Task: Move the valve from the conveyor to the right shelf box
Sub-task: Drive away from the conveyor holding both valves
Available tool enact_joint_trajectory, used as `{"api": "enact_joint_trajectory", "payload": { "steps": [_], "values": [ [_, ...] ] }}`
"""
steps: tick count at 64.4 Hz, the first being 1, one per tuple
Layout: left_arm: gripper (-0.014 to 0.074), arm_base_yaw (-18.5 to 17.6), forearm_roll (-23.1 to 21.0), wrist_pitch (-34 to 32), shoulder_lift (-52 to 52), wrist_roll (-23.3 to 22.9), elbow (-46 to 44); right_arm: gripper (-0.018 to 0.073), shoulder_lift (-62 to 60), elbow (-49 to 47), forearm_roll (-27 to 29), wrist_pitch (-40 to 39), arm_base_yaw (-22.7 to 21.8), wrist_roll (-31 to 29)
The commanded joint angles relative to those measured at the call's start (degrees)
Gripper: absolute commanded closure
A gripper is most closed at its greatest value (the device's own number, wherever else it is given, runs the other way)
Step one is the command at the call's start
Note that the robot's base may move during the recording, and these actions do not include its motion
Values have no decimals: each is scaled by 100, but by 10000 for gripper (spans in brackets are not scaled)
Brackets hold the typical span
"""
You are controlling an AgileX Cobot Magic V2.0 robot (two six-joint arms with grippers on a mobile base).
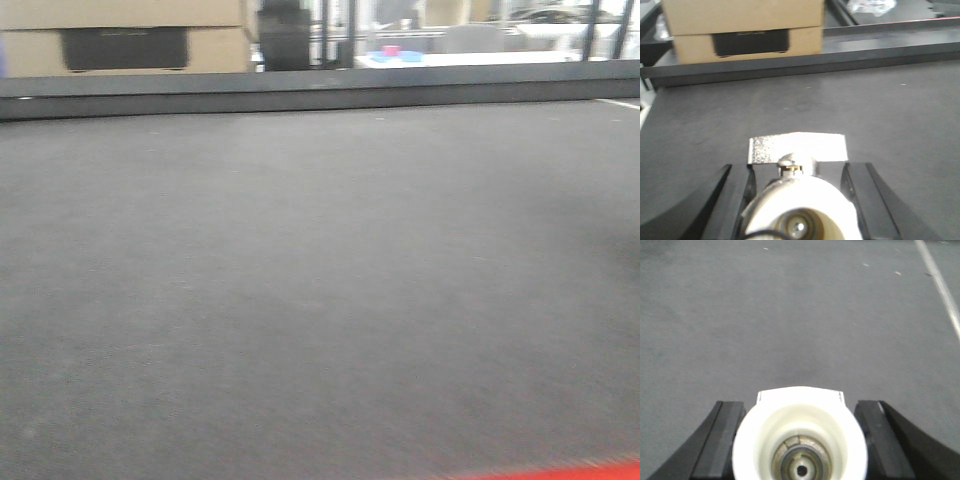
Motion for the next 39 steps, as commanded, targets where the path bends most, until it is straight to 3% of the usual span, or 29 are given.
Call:
{"api": "enact_joint_trajectory", "payload": {
  "steps": [1,39],
  "values": [
    [708,-43,-55,-327,-66,-35,-58,714,-76,-80,-37,-383,0,-30],
    [708,-43,-55,-327,-66,-35,-58,714,-76,-80,-37,-383,0,-30]
  ]
}}
